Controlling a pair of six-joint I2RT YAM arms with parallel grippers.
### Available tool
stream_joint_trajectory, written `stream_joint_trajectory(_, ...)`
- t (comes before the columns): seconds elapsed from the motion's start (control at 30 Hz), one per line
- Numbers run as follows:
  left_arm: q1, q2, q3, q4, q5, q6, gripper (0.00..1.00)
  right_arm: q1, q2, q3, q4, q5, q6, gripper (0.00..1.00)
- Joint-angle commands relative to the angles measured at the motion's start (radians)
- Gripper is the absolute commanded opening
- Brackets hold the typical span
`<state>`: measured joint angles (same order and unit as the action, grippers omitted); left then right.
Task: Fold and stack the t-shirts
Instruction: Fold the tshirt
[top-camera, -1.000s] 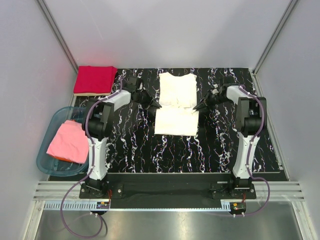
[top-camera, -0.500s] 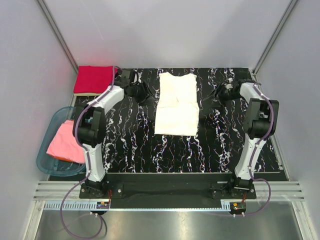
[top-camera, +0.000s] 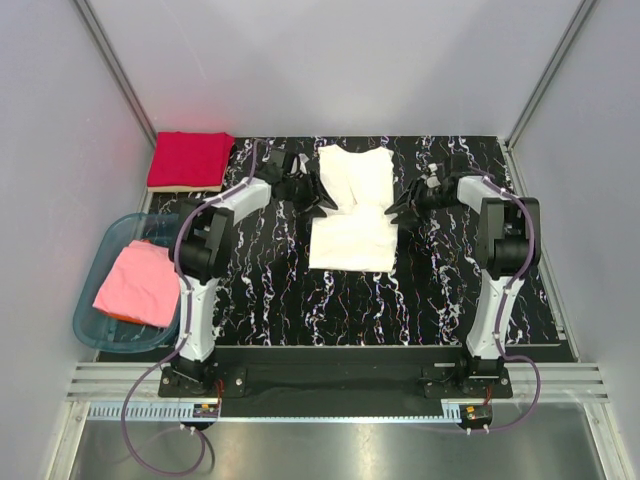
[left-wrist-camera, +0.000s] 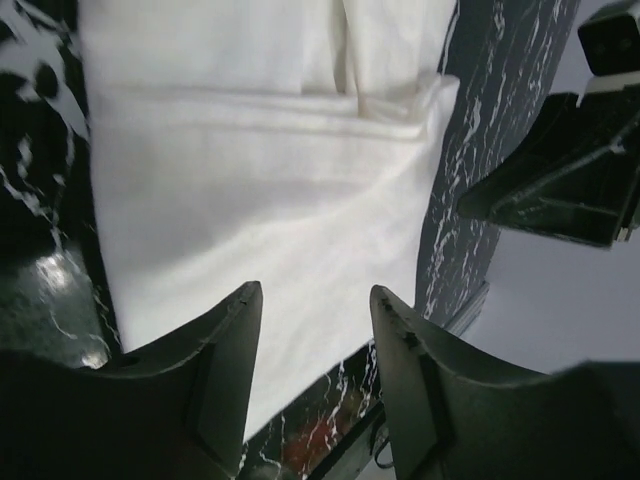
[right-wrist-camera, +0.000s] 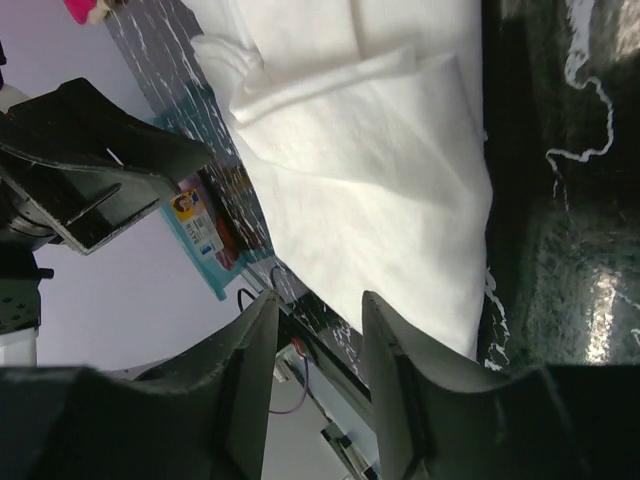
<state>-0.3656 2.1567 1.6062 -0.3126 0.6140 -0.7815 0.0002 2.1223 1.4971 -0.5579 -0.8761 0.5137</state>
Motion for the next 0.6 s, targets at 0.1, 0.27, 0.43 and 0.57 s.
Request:
stream_joint_trajectory(0.1, 0.020, 0.064, 0.228, -0.132, -0.157, 0.171, 0.58, -0.031, 0.022, 0.092, 0.020, 0.037, -0.012, 0.53)
stream_joint_trajectory(0.27, 0.020, 0.100, 0.271, -0.180, -0.258, 0.267, 0.55, -0.035, 0.080, 0.153, -0.036, 0.075, -0.056, 0.55)
stream_joint_trajectory(0.43, 0.020, 0.144, 0.303, -0.191, -0.280, 0.320, 0.53, -0.045, 0.122, 0.210, -0.059, 0.089, -0.080, 0.55)
stream_joint_trajectory(0.57, 0.021, 0.196, 0.339, -0.200, -0.283, 0.327, 0.53, -0.055, 0.148, 0.236, -0.083, 0.108, -0.096, 0.54)
